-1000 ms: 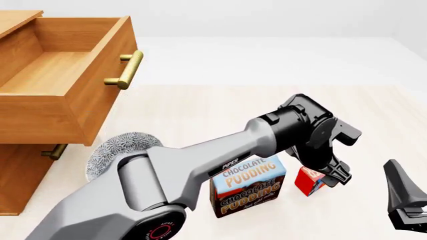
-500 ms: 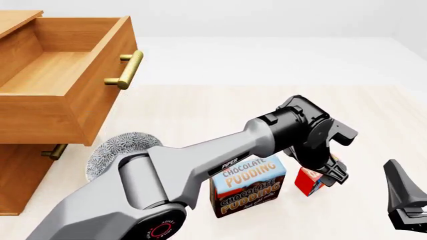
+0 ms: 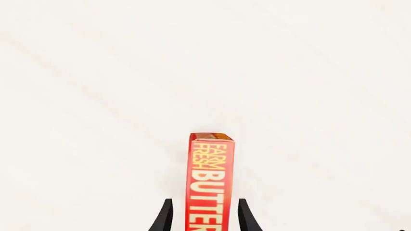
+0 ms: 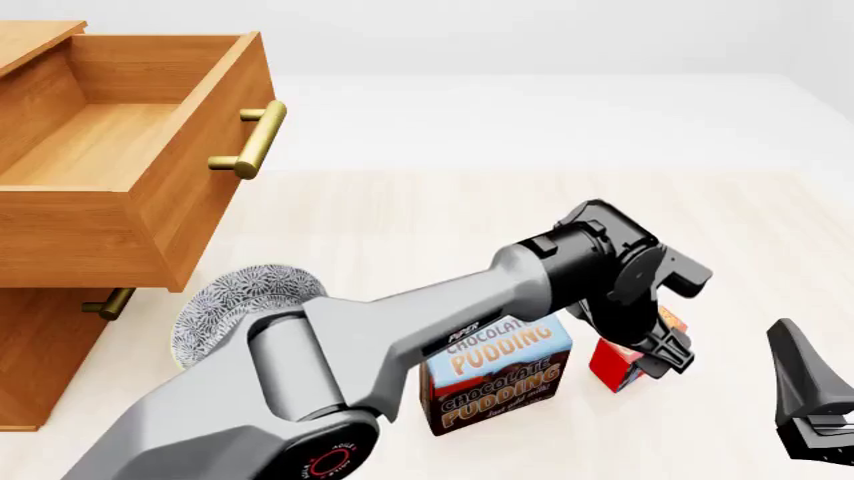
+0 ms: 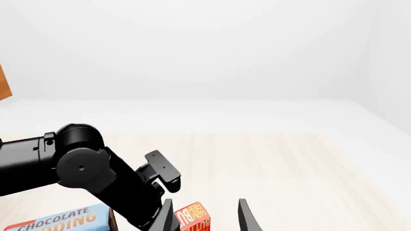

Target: Put the butter at the back in the top drawer of the cabinet and close it.

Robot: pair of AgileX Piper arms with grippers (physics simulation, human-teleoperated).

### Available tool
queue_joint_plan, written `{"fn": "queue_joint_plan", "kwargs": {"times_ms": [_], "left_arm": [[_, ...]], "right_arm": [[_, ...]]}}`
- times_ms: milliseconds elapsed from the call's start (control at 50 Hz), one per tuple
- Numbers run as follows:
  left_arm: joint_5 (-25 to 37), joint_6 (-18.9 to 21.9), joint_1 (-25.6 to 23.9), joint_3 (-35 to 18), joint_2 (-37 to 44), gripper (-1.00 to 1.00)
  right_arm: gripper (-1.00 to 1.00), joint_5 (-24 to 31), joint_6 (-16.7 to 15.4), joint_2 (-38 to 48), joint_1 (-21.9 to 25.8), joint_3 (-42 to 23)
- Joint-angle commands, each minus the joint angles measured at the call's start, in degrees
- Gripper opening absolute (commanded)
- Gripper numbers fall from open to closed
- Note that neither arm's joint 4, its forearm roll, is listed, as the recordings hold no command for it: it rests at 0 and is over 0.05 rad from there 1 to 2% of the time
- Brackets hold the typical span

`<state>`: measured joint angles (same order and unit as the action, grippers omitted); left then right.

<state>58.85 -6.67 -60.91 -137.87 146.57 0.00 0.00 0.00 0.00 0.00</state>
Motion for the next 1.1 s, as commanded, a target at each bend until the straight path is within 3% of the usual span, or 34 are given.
{"fn": "queue_joint_plan", "kwargs": {"times_ms": [20,500,520,1100], "left_arm": [[-0.5,-0.4,-0.1,0.5,0.2,1.00],[-1.5,-0.8,-0.1,1.2,0.9,1.00],[-1.7,-0.9,-0.3,1.3,0.8,-1.00],[-1.0,-0.4,-0.8,-0.1,-0.6,-1.00]], "right_arm": [[1.00,0.0,0.0,0.0,0.0,0.0],[1.00,0.0,0.0,0.0,0.0,0.0],[1.00,0.0,0.0,0.0,0.0,0.0],[1.00,0.0,0.0,0.0,0.0,0.0]]}}
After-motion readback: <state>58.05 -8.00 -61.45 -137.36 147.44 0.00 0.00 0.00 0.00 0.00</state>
